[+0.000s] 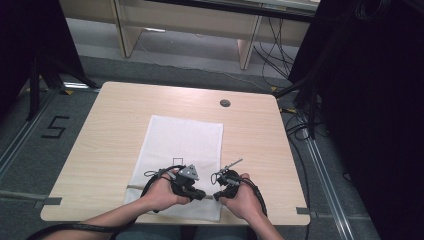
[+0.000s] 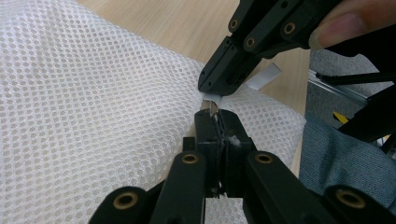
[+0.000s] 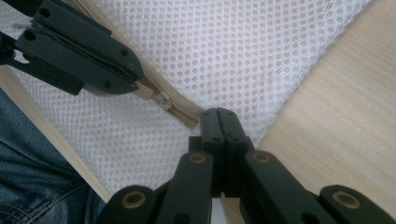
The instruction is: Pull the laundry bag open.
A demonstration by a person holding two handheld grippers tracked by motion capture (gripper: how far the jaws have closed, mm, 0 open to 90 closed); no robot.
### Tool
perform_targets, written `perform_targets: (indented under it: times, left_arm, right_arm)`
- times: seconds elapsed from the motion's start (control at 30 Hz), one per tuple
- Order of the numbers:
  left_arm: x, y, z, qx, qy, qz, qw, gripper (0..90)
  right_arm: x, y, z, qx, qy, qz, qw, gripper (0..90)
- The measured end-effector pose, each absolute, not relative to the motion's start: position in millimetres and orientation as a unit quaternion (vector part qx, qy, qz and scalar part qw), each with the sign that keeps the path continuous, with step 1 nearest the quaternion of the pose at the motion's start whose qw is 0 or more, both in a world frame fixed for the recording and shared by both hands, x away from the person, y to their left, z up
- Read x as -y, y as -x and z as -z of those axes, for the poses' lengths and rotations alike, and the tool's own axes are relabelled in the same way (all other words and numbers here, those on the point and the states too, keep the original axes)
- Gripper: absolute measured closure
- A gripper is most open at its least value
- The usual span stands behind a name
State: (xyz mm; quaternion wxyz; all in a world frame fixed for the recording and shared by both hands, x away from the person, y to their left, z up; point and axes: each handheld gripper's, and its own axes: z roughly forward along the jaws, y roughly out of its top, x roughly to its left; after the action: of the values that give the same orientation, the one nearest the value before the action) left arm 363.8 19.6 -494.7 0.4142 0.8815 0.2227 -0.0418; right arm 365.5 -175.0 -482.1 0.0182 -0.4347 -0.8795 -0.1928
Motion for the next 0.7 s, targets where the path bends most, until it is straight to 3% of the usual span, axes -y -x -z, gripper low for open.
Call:
perform_targets:
  times: [0.7]
  left_arm:
    - [-26.8,-362.6,490.1,-0.223,-0.881,0.039,0.416,87.8]
  right_arm:
    - [175.5,-366.1,482.6,0.881,0.43,0.195,0.018,90.0]
